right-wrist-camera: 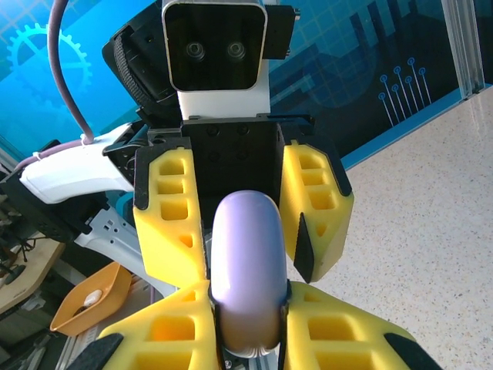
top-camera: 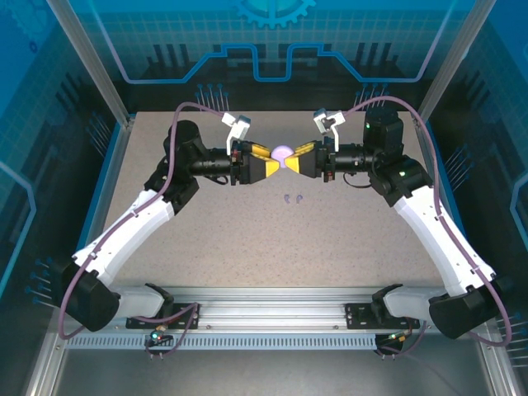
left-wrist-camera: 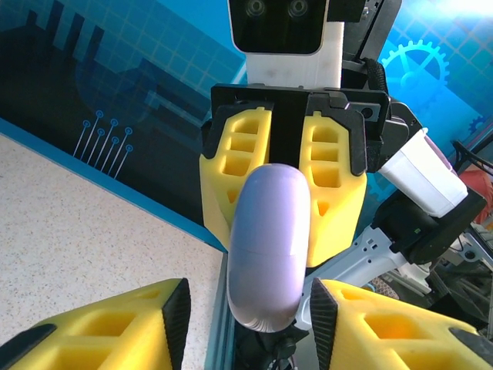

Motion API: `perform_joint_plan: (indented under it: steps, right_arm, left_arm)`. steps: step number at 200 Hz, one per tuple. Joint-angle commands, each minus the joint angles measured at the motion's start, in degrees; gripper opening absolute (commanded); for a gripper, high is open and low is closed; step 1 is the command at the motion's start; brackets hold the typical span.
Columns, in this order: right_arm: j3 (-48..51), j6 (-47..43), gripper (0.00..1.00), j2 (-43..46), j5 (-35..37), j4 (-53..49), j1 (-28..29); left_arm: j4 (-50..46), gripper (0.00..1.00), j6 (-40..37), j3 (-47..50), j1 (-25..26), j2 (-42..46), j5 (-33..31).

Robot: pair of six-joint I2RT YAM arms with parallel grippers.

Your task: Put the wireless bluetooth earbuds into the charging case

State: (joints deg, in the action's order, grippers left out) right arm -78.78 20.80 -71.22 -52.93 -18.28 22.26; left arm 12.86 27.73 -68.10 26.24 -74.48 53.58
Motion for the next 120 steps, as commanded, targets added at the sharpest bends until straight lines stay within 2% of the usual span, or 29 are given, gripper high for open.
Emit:
perform_joint_plan:
  steps: [1, 35, 120]
  right_arm:
    - [-0.66, 0.58, 0.13, 0.93, 0.04, 1.52, 1.11]
    - [-0.61, 0.51, 0.13, 0.63, 0.24, 1.3, 1.71]
    - [-1.89, -2.41, 0.13, 0.36, 0.29, -2.57, 2.89]
  left_arm:
    - [2.25, 0.45, 0.32, -1.21, 0.93, 0.65, 0.02]
    - [2.03, 0.44, -0.04, -1.84, 1.77, 0.39, 0.39]
    - [1.31, 0.3, -0.73, -2.3, 1.97, 0.64, 0.4]
